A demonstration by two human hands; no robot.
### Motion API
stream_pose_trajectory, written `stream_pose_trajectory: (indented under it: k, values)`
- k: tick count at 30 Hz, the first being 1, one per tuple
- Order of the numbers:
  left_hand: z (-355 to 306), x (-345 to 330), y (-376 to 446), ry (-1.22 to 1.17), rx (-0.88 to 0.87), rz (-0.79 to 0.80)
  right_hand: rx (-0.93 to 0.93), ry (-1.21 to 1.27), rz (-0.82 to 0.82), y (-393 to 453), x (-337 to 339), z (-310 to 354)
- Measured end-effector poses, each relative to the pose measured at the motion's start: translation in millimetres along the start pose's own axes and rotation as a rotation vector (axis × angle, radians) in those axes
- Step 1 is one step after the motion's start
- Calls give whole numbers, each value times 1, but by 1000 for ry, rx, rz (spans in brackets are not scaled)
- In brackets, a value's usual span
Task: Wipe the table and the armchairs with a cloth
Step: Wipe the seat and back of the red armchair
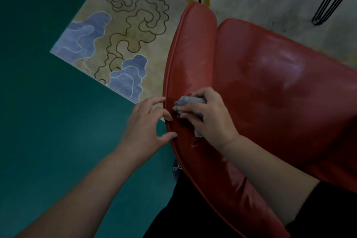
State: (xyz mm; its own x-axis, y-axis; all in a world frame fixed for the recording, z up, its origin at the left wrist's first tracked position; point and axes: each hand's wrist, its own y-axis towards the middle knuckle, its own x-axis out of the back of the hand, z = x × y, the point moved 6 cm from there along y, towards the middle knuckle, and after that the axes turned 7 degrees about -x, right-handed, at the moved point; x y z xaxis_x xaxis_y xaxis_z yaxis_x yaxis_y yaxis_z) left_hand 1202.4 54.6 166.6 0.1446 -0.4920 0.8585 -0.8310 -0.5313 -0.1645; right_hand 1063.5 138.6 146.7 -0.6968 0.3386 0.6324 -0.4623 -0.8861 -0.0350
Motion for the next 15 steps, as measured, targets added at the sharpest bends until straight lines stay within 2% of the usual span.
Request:
stream_pose_trajectory:
  k: [2,5,6,10,12,15]
  values:
    - [0,0,0,1,-1,2,-78,13,-71,6,9,-16]
    - [0,3,3,-17,5,4,-338,158,-200,10,20,-38]
    - [0,4,5,-28,8,-3,-334,187,-210,10,18,-34]
    - [-1,6,15,-34,17,-9,-38,121,-55,2,-2,-9]
    - [-3,8,21,-40,21,-17,-94,147,-101,2,1,-22]
    - [-8,13,35,-17,29,-22,-333,287,-226,8,8,-49]
